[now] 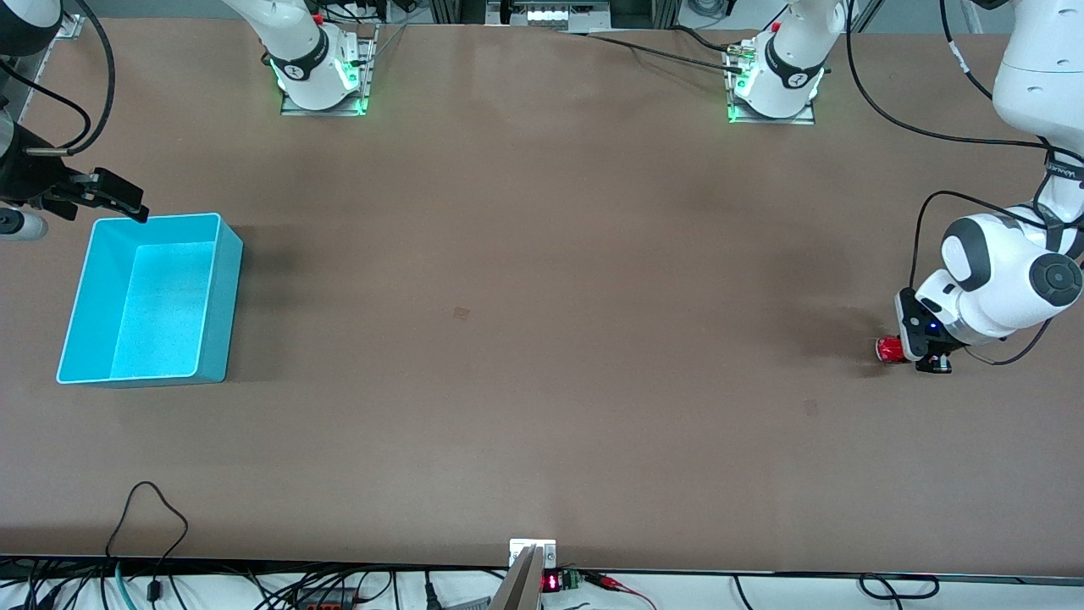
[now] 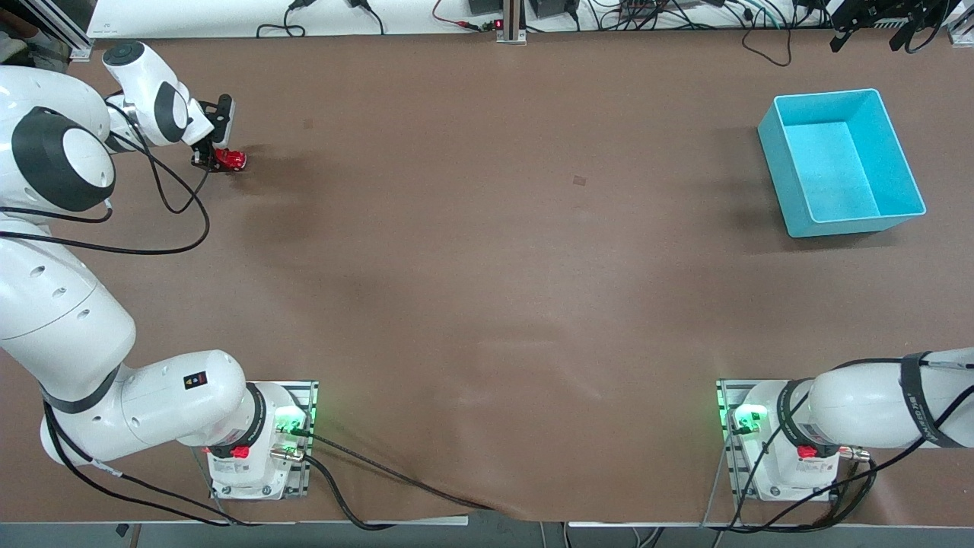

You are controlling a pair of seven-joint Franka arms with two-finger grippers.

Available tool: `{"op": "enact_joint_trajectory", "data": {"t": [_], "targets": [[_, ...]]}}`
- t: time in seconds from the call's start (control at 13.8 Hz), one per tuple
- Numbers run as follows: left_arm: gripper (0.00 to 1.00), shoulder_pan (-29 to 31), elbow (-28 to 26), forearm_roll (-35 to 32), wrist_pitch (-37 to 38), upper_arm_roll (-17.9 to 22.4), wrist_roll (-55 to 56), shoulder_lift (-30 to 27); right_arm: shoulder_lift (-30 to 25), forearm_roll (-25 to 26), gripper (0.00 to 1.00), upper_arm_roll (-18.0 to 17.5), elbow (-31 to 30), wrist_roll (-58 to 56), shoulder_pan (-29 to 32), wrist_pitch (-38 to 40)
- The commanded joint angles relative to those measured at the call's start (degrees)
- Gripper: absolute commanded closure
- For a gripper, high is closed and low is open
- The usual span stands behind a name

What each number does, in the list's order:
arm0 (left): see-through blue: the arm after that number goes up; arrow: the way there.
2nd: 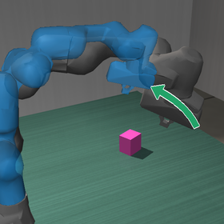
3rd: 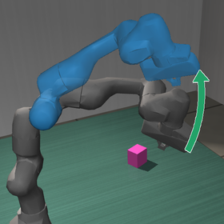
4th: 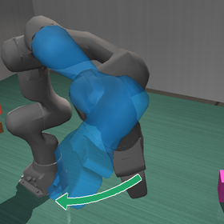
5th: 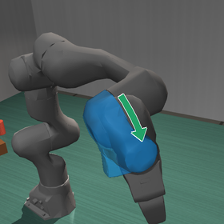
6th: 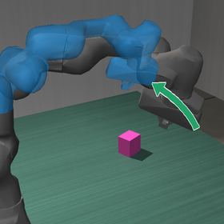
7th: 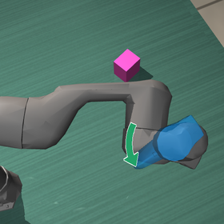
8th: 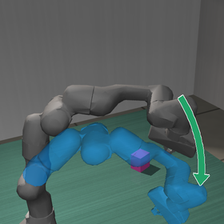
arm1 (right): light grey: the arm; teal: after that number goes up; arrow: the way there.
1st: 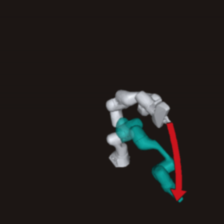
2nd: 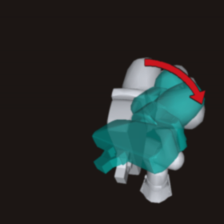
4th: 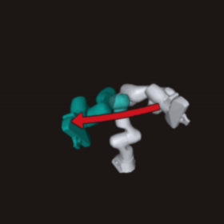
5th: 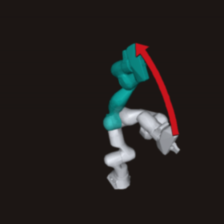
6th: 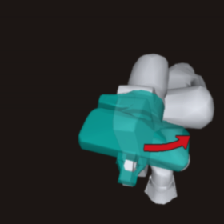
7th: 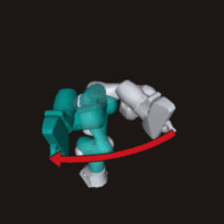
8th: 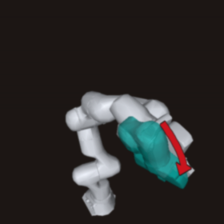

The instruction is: Wind red beetle toy and store in blue box

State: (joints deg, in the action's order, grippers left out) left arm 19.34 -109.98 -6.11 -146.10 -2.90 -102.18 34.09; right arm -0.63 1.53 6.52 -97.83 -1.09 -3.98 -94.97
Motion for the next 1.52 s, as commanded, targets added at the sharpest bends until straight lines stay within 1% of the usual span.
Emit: {"op": "enact_joint_trajectory", "data": {"t": [0.0, 0.29, 0.44, 0.58, 0.65, 0.73, 0.87, 1.09, 1.31, 1.38, 1.45], "targets": [[0.00, 1.13, 1.26, -0.57, 0.63, -2.89, -2.85, -1.11, -0.16, -0.56, 0.00, -0.02, 0.71, -0.66, -0.07, 0.31], [0.00, 0.96, 1.26, -0.21, 5.28, -4.31, -1.45, -5.78, -0.16, -0.56, 0.00, -0.02, 0.71, -0.66, -0.07, 0.22], [0.00, 0.96, 1.26, -0.21, 9.14, -4.31, 0.92, -7.89, -0.16, -0.65, 0.00, -0.02, 0.71, -0.58, -0.07, 0.22], [0.00, 0.96, 1.43, -0.21, 14.41, -4.31, 4.95, -11.31, -0.16, -0.65, 0.00, -0.11, 0.71, -0.66, -0.07, 0.22], [0.00, 0.87, 2.39, -0.21, 17.31, -4.31, 6.98, -12.46, -0.25, -0.65, 0.00, -0.11, 0.71, -0.66, -0.15, 0.22], [0.00, 0.78, 4.05, -0.21, 21.42, -4.40, 8.65, -13.08, -0.25, -0.56, 0.00, -0.28, 1.23, -0.66, -0.15, 0.22], [0.00, 0.61, 8.79, -0.21, 30.21, -4.48, 12.51, -13.35, 0.01, 0.05, 0.00, -1.86, 3.08, -0.67, -0.15, 0.57], [0.00, 0.43, 14.78, -0.21, 42.00, -4.66, 18.05, -13.44, 0.10, -0.39, 0.00, -2.13, 3.08, -0.58, 0.19, 0.84], [0.00, 0.43, 19.96, -0.13, 49.75, -5.45, 23.24, -13.96, 0.10, -0.65, 0.00, -2.13, 3.08, -0.49, 0.20, 0.75], [0.00, 0.34, 21.81, -0.04, 52.90, -5.97, 24.56, -14.14, 0.01, -1.43, 0.00, -2.04, 3.17, -0.49, 0.20, 0.49], [0.00, 0.43, 23.56, -0.12, 55.19, -7.63, 26.05, -14.23, 0.01, -3.01, 0.00, -1.96, 3.35, -0.49, 0.20, 0.40]]}}
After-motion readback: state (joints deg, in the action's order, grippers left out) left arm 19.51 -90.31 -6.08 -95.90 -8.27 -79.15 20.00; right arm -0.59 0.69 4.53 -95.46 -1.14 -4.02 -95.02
